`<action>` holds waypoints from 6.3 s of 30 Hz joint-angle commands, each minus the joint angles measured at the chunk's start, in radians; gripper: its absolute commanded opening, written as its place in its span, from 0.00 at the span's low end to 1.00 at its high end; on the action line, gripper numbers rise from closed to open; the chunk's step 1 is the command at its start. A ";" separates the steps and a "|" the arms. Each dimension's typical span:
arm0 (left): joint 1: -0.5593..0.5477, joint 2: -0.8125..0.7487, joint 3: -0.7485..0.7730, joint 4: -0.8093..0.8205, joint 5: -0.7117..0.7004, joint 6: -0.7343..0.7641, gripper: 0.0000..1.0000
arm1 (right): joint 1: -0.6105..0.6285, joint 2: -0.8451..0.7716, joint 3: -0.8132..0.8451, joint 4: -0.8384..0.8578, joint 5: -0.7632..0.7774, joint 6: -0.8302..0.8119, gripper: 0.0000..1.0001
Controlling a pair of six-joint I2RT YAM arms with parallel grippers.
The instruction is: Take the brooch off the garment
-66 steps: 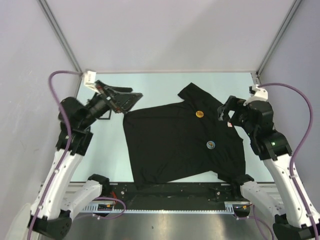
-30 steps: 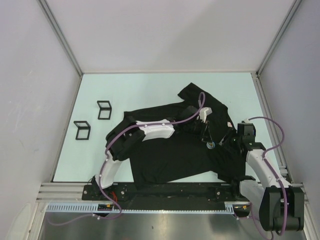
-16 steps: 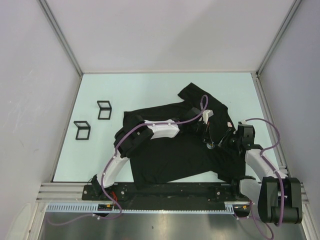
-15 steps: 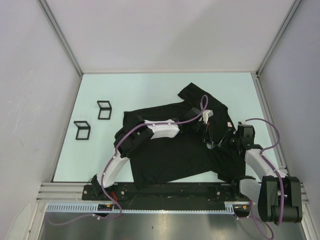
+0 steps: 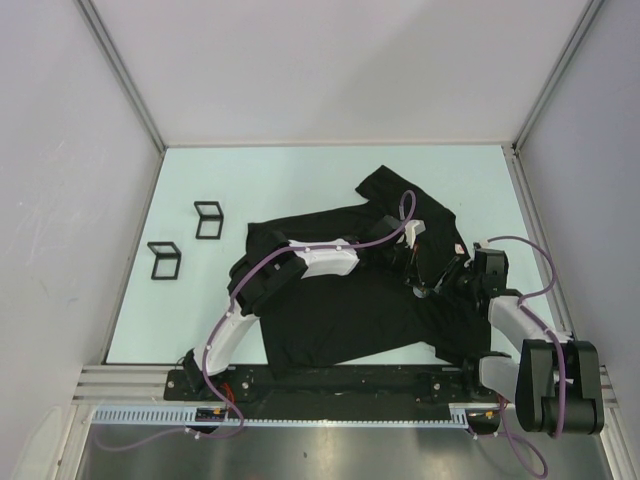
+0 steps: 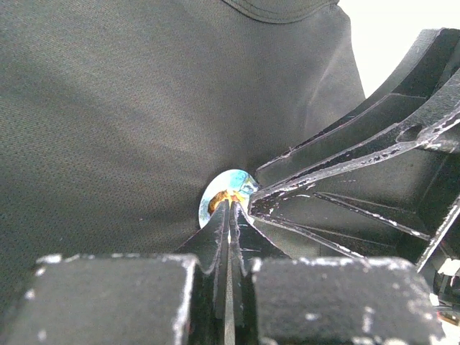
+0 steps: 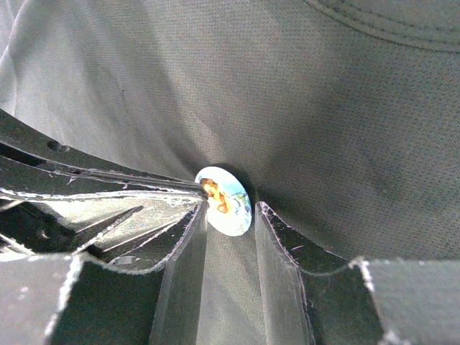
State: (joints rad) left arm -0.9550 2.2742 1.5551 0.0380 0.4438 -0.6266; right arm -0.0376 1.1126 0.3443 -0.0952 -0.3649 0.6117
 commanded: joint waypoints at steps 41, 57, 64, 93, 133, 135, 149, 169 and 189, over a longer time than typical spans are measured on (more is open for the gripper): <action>0.021 -0.146 -0.043 -0.067 -0.066 0.126 0.34 | -0.044 0.016 -0.002 0.084 -0.170 0.191 0.22; -0.011 -0.206 -0.145 0.034 -0.047 0.234 0.49 | -0.042 0.032 -0.001 0.120 -0.149 0.258 0.24; -0.033 -0.177 -0.093 0.017 -0.037 0.246 0.58 | -0.042 0.039 -0.001 0.127 -0.152 0.261 0.25; -0.030 -0.104 -0.009 -0.073 -0.119 0.228 0.26 | -0.038 -0.031 0.027 0.015 -0.030 0.143 0.34; -0.021 -0.081 0.063 -0.113 -0.131 0.192 0.43 | 0.153 -0.040 0.087 -0.009 0.241 0.026 0.19; -0.022 -0.079 0.062 -0.110 -0.129 0.192 0.45 | 0.157 -0.034 0.087 0.006 0.228 0.028 0.19; -0.022 -0.045 0.085 -0.113 -0.131 0.194 0.42 | 0.159 -0.028 0.101 -0.011 0.271 0.030 0.18; -0.019 -0.079 0.074 -0.138 -0.154 0.186 0.41 | 0.211 0.016 0.105 0.035 0.320 -0.021 0.13; -0.019 -0.131 0.034 -0.104 -0.157 0.173 0.41 | 0.219 0.029 0.107 0.037 0.316 -0.026 0.12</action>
State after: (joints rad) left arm -0.9787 2.2234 1.5986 -0.0963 0.2924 -0.4454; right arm 0.1741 1.1355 0.4149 -0.0917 -0.0666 0.6010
